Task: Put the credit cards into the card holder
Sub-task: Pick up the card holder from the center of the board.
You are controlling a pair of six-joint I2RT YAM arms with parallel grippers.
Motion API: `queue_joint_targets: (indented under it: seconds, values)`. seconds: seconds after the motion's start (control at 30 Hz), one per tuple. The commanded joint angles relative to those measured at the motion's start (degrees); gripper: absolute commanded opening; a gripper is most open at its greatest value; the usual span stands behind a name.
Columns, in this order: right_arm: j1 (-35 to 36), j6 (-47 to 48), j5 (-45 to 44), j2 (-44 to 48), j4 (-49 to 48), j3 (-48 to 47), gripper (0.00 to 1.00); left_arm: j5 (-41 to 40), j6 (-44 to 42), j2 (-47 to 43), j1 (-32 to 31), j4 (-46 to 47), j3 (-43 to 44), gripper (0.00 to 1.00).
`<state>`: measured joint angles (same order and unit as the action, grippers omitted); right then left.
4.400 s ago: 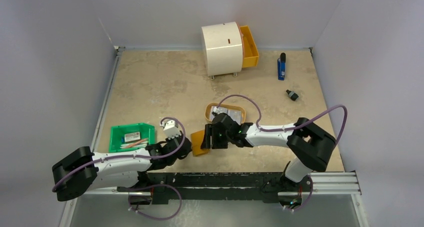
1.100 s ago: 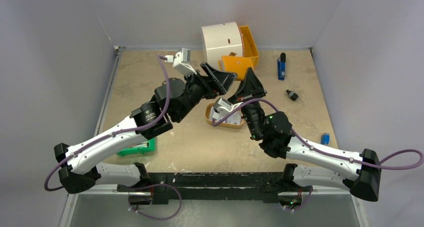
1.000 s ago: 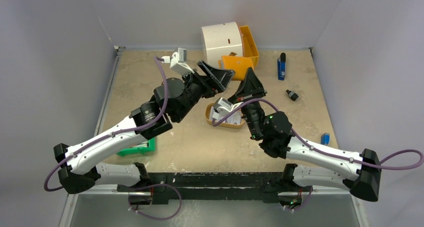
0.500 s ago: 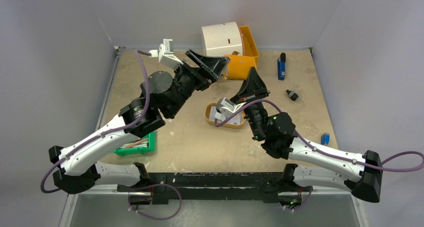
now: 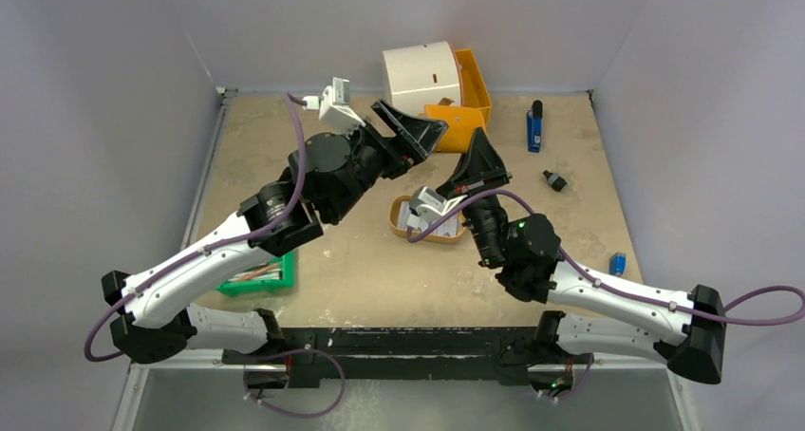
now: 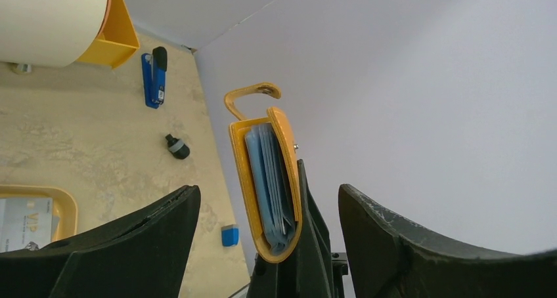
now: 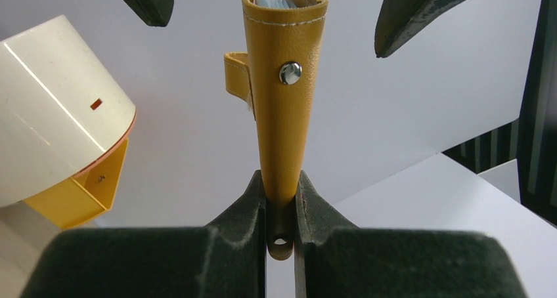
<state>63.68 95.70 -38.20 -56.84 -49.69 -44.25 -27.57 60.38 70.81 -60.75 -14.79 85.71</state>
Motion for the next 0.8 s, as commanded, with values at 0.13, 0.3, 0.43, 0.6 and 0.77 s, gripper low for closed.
queue_joint_targets:
  seconds: [0.13, 0.3, 0.43, 0.6, 0.77]
  values:
    - [0.53, 1.07, -0.04, 0.41, -5.56, -1.54, 0.00, 1.94, -0.50, 1.35, 0.55, -0.27, 4.20, 0.69]
    - [0.81, 0.90, -0.04, 0.49, -6.04, -1.58, 0.00, 1.49, -0.70, 1.19, 0.93, 0.50, 3.51, 0.61]
    - [1.07, 0.97, -0.04, 0.58, -6.33, -1.58, 0.00, 2.09, -0.69, 1.98, 1.26, 0.76, 3.58, 0.56]
    - [1.43, 0.75, -0.04, 0.74, -7.32, -1.54, 0.00, 2.99, -0.83, 2.62, 1.67, 1.20, 3.50, 0.40]
    - [2.03, 0.47, -0.33, 0.86, -6.72, -1.43, 0.00, 3.69, -0.79, 2.43, 2.09, 2.26, 2.62, 0.17]
